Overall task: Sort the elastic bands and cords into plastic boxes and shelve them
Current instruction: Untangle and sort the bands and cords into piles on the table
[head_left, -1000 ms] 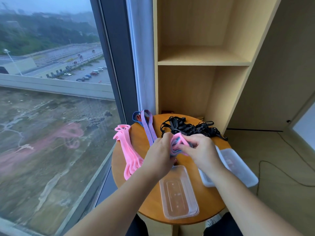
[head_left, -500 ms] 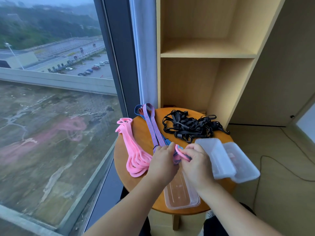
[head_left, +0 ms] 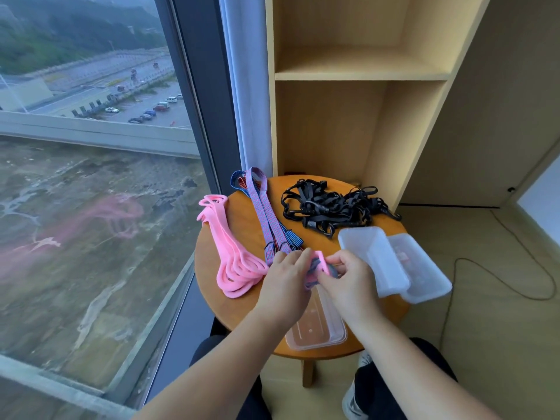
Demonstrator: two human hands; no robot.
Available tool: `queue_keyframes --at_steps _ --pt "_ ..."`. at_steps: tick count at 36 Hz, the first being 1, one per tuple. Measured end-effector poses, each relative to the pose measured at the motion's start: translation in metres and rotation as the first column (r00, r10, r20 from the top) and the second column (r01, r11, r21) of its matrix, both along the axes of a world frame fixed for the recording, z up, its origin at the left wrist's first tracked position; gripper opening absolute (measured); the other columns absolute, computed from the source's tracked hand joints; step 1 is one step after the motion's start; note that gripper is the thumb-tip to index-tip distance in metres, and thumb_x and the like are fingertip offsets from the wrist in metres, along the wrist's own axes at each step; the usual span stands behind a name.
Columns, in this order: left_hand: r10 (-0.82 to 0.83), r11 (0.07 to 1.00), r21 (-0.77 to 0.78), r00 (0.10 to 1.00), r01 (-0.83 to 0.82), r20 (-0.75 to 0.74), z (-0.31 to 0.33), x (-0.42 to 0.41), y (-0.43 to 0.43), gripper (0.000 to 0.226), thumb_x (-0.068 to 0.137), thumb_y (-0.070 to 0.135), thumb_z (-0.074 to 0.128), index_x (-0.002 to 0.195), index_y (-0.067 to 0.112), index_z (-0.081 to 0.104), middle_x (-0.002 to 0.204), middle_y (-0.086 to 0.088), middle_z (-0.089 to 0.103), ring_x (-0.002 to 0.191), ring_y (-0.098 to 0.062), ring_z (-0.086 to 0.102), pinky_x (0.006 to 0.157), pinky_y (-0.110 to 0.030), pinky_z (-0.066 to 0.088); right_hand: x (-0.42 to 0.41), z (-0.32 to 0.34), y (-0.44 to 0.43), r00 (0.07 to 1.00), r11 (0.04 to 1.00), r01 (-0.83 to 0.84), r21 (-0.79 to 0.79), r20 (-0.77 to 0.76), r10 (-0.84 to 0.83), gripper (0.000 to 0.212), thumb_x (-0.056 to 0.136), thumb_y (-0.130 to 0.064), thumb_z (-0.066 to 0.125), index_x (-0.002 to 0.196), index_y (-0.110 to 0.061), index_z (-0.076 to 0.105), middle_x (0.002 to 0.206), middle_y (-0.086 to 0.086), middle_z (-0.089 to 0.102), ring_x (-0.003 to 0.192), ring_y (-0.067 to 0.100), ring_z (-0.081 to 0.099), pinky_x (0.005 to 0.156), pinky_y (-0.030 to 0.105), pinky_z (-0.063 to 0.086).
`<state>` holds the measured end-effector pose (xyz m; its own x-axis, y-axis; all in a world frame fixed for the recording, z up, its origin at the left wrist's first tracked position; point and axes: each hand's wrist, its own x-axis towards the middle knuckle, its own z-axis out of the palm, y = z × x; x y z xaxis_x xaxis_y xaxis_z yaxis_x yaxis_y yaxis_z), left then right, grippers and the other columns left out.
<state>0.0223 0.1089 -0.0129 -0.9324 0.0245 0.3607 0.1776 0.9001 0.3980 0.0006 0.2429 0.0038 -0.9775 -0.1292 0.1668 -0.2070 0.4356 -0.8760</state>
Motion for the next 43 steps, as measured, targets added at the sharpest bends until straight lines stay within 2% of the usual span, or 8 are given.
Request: queue_keyframes --at_steps 3,8,15,22,29,35,41,43 --pt "-0.043 0.996 0.076 0.999 0.044 -0.018 0.002 0.006 0.004 0.048 0.071 0.006 0.071 0.117 0.014 0.06 0.103 -0.001 0.063 0.083 -0.022 0.044 0.072 -0.029 0.032 -0.001 -0.007 -0.001 1.0 0.999 0.011 0.039 -0.013 -0.01 0.015 0.079 -0.006 0.075 0.078 -0.013 0.063 0.082 0.007 0.064 0.078 0.023 0.062 0.064 0.036 0.054" --pt "-0.015 0.977 0.212 1.0 0.02 -0.026 0.0 0.015 0.006 0.042 0.067 0.013 0.076 0.103 0.019 0.055 0.084 0.0 0.06 0.077 -0.023 0.047 0.065 -0.028 0.025 0.0 -0.019 -0.002 0.996 0.997 0.023 0.068 -0.093 -0.017 0.018 0.069 0.01 0.071 0.07 -0.004 0.06 0.079 0.005 0.057 0.072 0.018 0.053 0.056 0.012 0.038" --pt "-0.138 0.946 0.309 0.984 0.098 0.111 0.001 0.022 0.003 0.061 0.071 0.015 0.079 0.124 0.006 0.05 0.11 -0.003 0.047 0.1 -0.021 0.045 0.086 -0.029 0.037 0.001 -0.024 -0.001 0.971 0.999 -0.005 0.035 -0.239 0.013 0.023 0.066 0.014 0.072 0.059 0.0 0.055 0.077 0.009 0.056 0.071 0.027 0.055 0.058 0.037 0.047" --pt "-0.268 0.948 0.225 0.947 0.226 0.178 -0.002 0.021 -0.015 0.069 0.073 0.007 0.072 0.137 0.011 0.044 0.122 -0.008 0.048 0.111 -0.024 0.045 0.097 -0.028 0.036 -0.007 -0.03 0.008 0.983 0.998 -0.05 0.025 -0.173 0.054 0.022 0.069 0.014 0.07 0.061 0.0 0.055 0.08 0.009 0.059 0.077 0.025 0.057 0.062 0.033 0.048" --pt "-0.164 0.953 0.284 0.967 0.104 0.197 -0.025 0.03 -0.006 0.075 0.076 0.01 0.074 0.144 0.017 0.041 0.136 -0.003 0.045 0.124 -0.022 0.047 0.098 -0.034 0.043 -0.004 -0.041 0.011 0.988 0.986 -0.151 0.065 0.034 0.149 0.014 0.086 -0.001 0.067 0.09 -0.015 0.063 0.088 0.001 0.067 0.084 0.016 0.065 0.069 0.028 0.057" --pt "0.006 0.986 0.152 0.94 -0.062 0.342 -0.046 0.035 0.002 0.08 0.072 0.025 0.074 0.143 0.024 0.036 0.135 0.002 0.044 0.112 -0.024 0.056 0.083 -0.037 0.048 0.0 -0.046 0.011 0.937 0.906 -0.34 0.254 0.173 0.303 0.034 0.096 -0.015 0.055 0.13 -0.019 0.06 0.118 -0.002 0.066 0.108 0.014 0.06 0.08 0.011 0.04" --pt "0.056 0.998 -0.059 0.935 -0.037 0.351 -0.054 0.029 0.002 0.09 0.075 0.048 0.061 0.153 0.021 0.025 0.144 0.006 0.044 0.137 -0.014 0.034 0.118 -0.037 0.005 0.003 -0.054 0.007 0.894 0.78 -0.447 0.437 0.246 0.374 0.057 0.093 -0.015 0.059 0.147 -0.012 0.041 0.144 0.0 0.044 0.132 0.017 0.042 0.107 0.015 0.027" --pt "-0.008 1.0 0.01 0.931 0.005 0.364 -0.053 0.029 -0.002 0.09 0.072 0.054 0.049 0.152 0.018 0.028 0.145 0.005 0.044 0.137 -0.014 0.034 0.118 -0.037 0.007 -0.002 -0.056 0.008 0.928 0.794 -0.372 0.481 0.216 0.304 0.059 0.092 -0.017 0.062 0.146 -0.009 0.039 0.149 0.0 0.034 0.137 0.019 0.035 0.111 0.02 0.024"
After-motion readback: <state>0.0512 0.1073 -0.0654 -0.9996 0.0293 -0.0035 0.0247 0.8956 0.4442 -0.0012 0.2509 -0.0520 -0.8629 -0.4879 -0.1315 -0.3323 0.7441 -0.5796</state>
